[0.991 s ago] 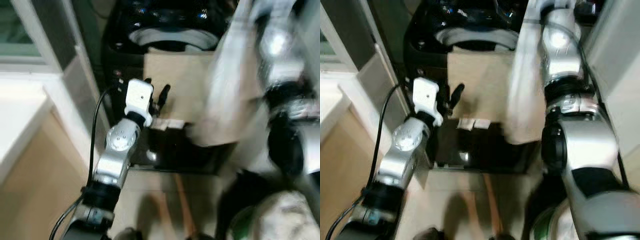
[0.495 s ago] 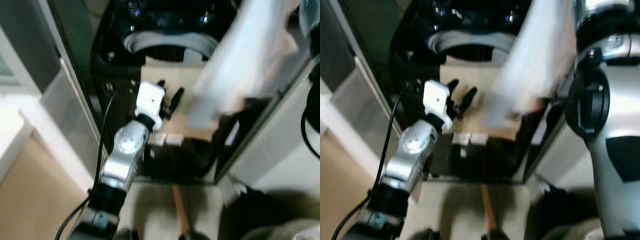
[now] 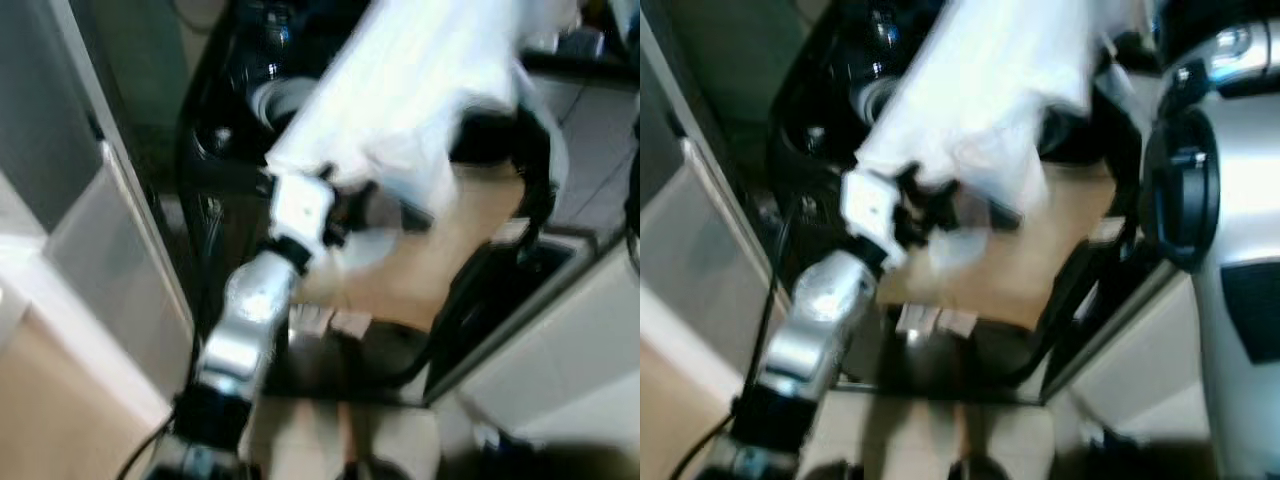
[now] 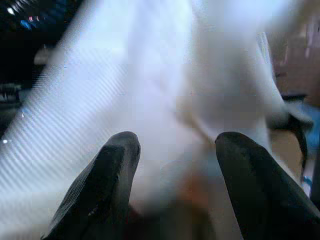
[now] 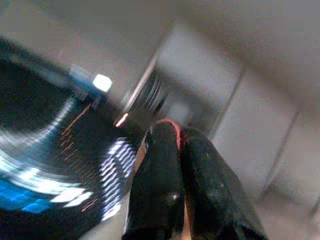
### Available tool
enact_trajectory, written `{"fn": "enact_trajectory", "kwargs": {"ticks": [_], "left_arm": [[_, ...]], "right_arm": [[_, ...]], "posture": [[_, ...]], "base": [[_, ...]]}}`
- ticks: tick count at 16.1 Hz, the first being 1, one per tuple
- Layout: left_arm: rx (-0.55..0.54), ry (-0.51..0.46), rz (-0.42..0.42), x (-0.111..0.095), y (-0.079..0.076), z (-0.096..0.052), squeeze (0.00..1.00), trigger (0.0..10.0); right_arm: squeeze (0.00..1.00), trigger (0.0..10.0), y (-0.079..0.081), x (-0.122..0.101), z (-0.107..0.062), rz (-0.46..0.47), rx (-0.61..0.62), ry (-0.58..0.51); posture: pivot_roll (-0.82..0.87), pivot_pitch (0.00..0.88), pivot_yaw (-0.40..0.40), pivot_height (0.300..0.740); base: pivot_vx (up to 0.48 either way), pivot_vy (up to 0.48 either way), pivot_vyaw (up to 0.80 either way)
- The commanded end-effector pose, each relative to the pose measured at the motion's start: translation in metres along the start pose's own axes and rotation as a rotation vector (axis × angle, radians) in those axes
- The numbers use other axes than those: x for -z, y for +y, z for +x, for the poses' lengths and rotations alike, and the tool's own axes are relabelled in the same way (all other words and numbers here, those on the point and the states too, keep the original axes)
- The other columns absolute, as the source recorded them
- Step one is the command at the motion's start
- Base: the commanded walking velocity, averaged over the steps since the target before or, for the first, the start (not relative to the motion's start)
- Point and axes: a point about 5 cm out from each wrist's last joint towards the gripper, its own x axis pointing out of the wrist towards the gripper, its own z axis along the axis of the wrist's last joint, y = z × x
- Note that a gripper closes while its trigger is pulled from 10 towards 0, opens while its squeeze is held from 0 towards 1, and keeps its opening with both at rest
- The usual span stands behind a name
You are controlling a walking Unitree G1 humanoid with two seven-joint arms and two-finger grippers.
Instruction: Clothes washing
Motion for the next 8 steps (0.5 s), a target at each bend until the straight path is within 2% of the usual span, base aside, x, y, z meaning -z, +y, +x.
{"fn": "enact_trajectory", "kwargs": {"ticks": [1,2,3,5,6,7,8], "left_arm": [[-0.048,-0.007,0.019,-0.005,0.009,-0.002,0.0,10.0],[-0.057,-0.005,0.016,-0.006,0.01,-0.003,0.0,10.0],[-0.06,-0.004,0.016,-0.006,0.01,-0.003,0.0,10.0],[-0.057,0.011,0.016,-0.007,0.01,-0.007,0.0,10.0],[-0.056,0.012,0.016,-0.007,0.009,-0.008,0.0,10.0],[-0.055,0.016,0.015,-0.007,0.009,-0.009,0.0,10.0],[-0.054,0.02,0.013,-0.008,0.009,-0.01,0.0,10.0]], "right_arm": [[0.0,0.0,0.031,0.051,-0.016,0.145,-0.107,0.219],[0.0,0.0,0.045,0.079,-0.029,0.247,-0.142,0.338],[0.0,0.0,0.05,0.087,-0.033,0.266,-0.158,0.369],[0.0,0.0,0.082,0.131,-0.065,0.307,-0.221,0.545],[0.0,0.0,0.085,0.135,-0.069,0.307,-0.233,0.563],[0.0,3.2,0.091,0.141,-0.075,0.297,-0.263,0.588],[0.0,10.0,0.095,0.15,-0.083,0.304,-0.276,0.632]], "posture": [[0.03,0.0,-0.125,0.724],[0.04,0.0,-0.126,0.724],[0.04,0.0,-0.126,0.724],[0.05,0.0,-0.124,0.724],[0.05,0.0,-0.124,0.724],[0.06,0.0,-0.125,0.724],[0.06,0.0,-0.126,0.724]], "base": [[0.0,0.0,0.0],[0.0,0.0,0.0],[0.0,0.0,0.0],[0.0,0.0,0.0],[0.0,0.0,0.0],[0.0,0.0,0.0],[0.0,0.0,0.0]]}}
